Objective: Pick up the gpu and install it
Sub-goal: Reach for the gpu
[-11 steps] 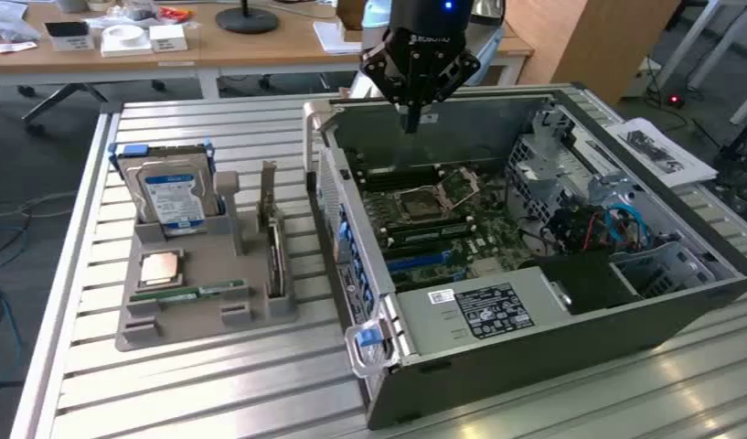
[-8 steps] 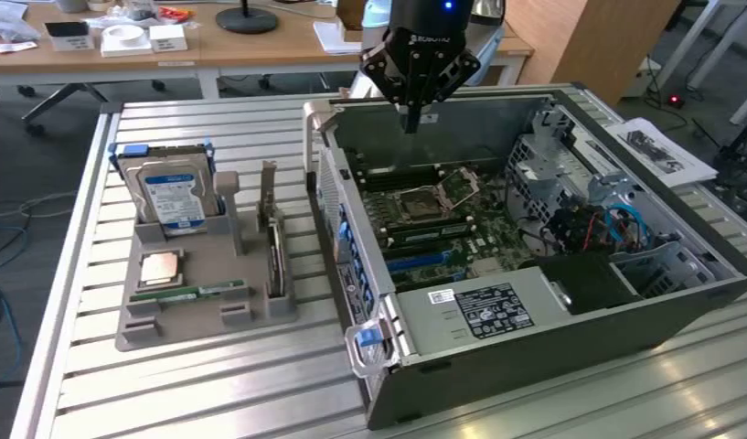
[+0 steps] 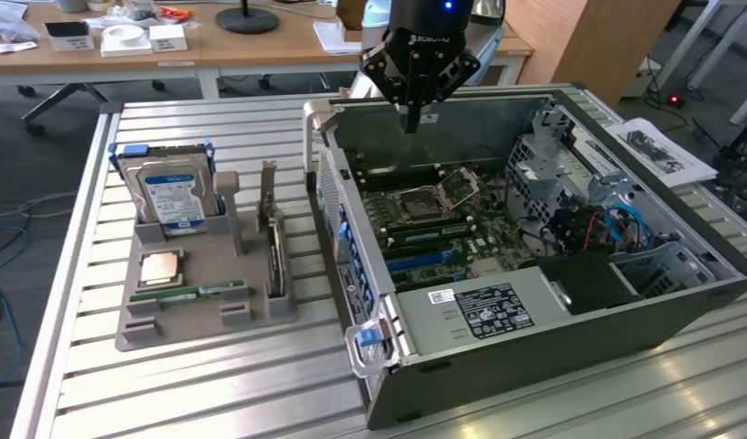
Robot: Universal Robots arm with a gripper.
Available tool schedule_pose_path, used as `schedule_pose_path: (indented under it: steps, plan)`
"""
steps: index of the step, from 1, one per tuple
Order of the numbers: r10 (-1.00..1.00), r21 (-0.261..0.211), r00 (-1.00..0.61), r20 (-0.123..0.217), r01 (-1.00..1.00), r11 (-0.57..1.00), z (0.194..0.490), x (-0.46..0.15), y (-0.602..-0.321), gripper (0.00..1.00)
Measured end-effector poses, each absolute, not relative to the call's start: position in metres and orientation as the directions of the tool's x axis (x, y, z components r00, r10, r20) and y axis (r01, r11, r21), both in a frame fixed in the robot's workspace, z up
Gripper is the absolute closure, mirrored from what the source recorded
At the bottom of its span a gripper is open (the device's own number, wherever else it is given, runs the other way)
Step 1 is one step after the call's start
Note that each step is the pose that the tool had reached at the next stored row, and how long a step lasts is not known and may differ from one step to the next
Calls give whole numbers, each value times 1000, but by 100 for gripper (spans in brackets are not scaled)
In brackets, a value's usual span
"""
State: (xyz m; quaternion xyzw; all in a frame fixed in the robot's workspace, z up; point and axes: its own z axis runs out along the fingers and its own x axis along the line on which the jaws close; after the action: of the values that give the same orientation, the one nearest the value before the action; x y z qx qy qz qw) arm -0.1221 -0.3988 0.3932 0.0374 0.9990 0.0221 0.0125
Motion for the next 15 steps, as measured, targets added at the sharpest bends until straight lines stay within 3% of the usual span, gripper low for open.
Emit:
schedule_pose_path:
  steps: [15]
  plan:
    - [75,45,-997,-23,74,996,393,-150,-398,89]
